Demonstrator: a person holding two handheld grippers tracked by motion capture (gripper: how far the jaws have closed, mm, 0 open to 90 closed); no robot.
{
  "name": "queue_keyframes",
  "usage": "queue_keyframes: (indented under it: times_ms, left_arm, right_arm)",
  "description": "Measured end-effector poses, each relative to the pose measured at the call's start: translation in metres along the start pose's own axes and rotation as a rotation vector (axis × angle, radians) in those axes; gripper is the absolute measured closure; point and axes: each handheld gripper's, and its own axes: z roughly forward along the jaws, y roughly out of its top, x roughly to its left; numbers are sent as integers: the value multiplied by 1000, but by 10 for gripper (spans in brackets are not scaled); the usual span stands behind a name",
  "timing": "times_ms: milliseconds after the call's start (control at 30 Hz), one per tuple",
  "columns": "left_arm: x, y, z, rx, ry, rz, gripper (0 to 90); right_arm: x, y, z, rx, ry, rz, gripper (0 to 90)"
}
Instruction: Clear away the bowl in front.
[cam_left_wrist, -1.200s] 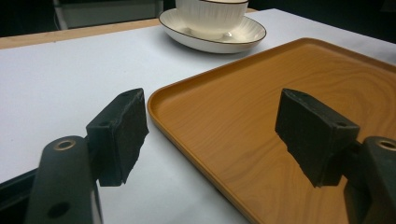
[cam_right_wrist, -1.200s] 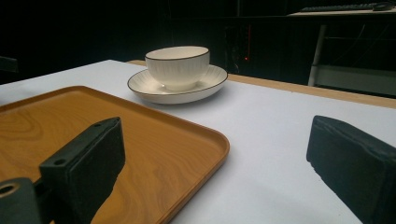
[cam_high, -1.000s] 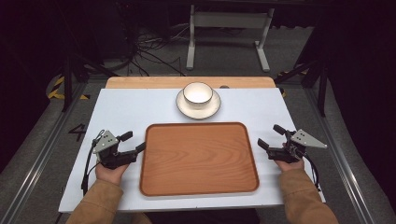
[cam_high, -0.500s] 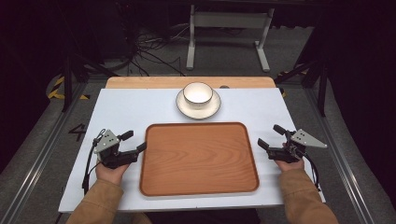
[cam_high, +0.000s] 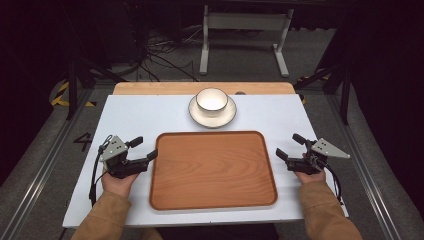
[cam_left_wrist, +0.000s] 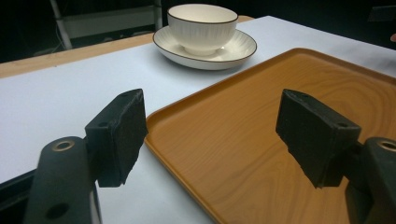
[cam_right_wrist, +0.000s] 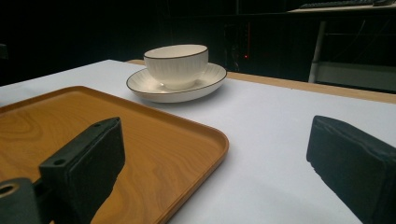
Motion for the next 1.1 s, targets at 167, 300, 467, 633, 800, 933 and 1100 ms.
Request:
queue_keyframes:
  times_ms: [167,300,467,633,800,933,1100]
  left_arm:
    - [-1,4,-3,-16,-3,9,256]
    - [-1,6,-5,-24,-7,5,256]
    - [-2,9,-7,-24,-11,10,255]
    - [-3,13,-8,-28,-14,10,256]
    - [-2,19,-7,-30,-12,6,259]
    - [-1,29,-1,-33,-23,16,259]
    - [-2,40,8,-38,-36,21,259]
  right_arm:
    - [0,0,0,0,0,3,47]
    - [0,0,0,1,0,6,47]
    - [0,0,0,2,0,6,47]
    - [0,0,0,1,0,4,47]
    - [0,0,0,2,-2,2,47]
    - [0,0,0,5,-4,4,47]
    - [-1,-1,1,5,-5,6,47]
